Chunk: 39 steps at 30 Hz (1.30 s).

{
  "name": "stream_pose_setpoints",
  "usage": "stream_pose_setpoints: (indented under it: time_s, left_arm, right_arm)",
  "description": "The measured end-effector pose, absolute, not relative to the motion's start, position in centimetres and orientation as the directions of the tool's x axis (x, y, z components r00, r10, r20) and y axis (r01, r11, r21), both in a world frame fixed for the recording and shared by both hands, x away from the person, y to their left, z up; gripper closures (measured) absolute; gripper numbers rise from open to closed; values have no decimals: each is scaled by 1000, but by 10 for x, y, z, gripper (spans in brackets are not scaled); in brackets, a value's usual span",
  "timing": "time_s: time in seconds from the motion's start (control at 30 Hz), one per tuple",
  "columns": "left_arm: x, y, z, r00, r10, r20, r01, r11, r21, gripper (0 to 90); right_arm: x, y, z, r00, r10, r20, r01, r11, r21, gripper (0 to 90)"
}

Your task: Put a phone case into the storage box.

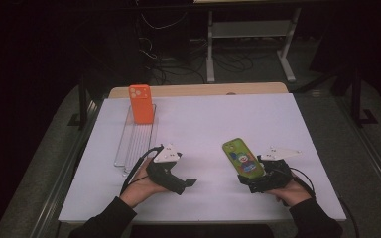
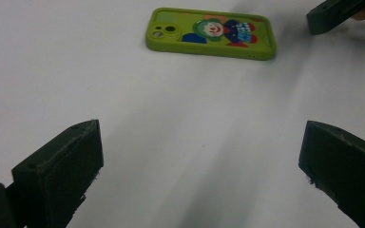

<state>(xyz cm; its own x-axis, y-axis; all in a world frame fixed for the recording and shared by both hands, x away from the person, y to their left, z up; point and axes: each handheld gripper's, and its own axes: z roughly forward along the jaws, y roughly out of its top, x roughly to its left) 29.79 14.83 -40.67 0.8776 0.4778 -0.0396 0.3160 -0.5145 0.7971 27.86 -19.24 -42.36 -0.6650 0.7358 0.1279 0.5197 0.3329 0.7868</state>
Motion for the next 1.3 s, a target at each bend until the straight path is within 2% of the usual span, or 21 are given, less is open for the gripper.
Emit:
stream_pose_setpoints:
  time_s: [0.13, 0.4, 0.97, 1.3]
  left_arm:
    - [301, 152, -407, 872, 485, -64, 328, -483, 812, 5]
    - [300, 150, -410, 875, 479, -65, 330, -494, 804, 5]
    - [303, 154, -409, 866, 493, -83, 345, -469, 813, 5]
    - [304, 155, -409, 864, 497, -86, 350, -469, 810, 5]
  right_arm:
    - [280, -193, -422, -643, 753, 136, 537, 318, 781, 0]
    - [288, -191, -414, -603, 787, 131, 567, 307, 764, 0]
    - [318, -180, -376, -554, 823, 130, 533, 231, 814, 0]
    - [329, -176, -376, -486, 866, 114, 577, 220, 787, 0]
